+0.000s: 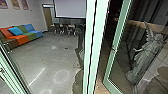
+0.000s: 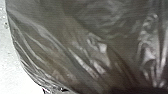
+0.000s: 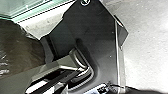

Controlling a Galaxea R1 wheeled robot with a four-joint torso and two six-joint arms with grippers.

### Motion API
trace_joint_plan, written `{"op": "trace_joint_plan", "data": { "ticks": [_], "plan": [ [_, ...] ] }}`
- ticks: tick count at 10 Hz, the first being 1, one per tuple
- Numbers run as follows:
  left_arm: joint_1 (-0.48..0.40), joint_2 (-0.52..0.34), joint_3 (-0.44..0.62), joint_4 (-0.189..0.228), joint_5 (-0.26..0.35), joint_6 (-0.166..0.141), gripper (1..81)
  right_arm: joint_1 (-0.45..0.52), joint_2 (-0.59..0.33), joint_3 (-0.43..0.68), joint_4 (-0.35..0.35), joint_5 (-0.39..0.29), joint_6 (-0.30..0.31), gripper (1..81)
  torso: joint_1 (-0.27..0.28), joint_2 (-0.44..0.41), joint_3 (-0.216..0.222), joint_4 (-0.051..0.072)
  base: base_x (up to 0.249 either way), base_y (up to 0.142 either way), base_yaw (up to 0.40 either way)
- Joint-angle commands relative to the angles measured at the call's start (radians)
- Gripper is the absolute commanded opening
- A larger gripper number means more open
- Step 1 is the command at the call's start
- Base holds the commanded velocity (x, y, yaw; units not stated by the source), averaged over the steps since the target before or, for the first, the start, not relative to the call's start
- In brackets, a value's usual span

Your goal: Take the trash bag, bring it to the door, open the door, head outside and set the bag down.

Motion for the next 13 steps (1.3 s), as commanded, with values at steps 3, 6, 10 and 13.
{"op": "trace_joint_plan", "data": {
  "ticks": [3,6,10,13],
  "plan": [
    [-0.065,0.007,-0.027,-0.007,0.063,-0.002,1.0,0.038,0.170,-0.247,0.055,-0.022,0.031,81.1,0.000,0.000,0.000,0.000,0.000,0.000,0.000],
    [-0.072,0.016,-0.027,-0.003,0.062,0.000,1.0,0.044,0.209,-0.300,0.051,-0.022,0.029,81.1,0.000,0.000,0.000,0.000,0.000,0.000,0.000],
    [-0.074,0.019,-0.027,0.000,0.065,0.000,1.0,0.044,0.226,-0.301,0.051,-0.022,0.028,81.1,0.000,0.000,0.000,0.000,0.000,0.000,0.000],
    [-0.074,0.019,-0.026,0.004,0.072,0.001,1.0,0.042,0.231,-0.303,0.051,-0.022,0.026,81.1,0.000,0.000,0.000,0.000,0.000,0.000,0.000]
  ]
}}
